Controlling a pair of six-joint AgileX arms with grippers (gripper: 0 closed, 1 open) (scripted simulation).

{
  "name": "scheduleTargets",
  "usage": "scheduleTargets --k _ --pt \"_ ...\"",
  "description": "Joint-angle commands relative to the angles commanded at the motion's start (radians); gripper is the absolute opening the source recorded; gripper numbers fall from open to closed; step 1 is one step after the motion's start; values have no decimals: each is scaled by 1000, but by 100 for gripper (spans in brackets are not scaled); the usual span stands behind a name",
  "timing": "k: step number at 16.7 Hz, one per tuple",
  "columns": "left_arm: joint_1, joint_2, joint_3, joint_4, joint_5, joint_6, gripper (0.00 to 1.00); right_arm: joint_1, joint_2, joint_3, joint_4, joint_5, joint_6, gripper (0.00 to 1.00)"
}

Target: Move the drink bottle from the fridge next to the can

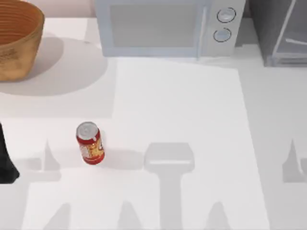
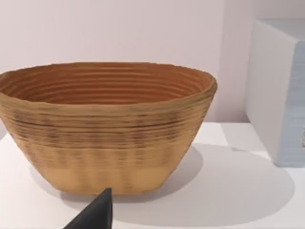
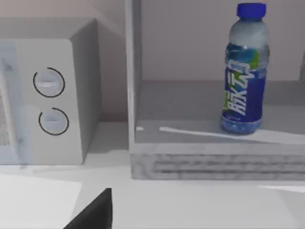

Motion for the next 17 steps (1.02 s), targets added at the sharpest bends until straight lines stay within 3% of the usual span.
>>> scheduleTargets --k 4,8,17 --pt "0 0 0 0 0 0 100 -6 31 28 29 1 -1 100" --pt "0 0 0 0 0 0 100 -31 220 175 204 1 -6 100" --pt "0 0 0 0 0 0 100 -120 1154 627 798 -54 -12 100"
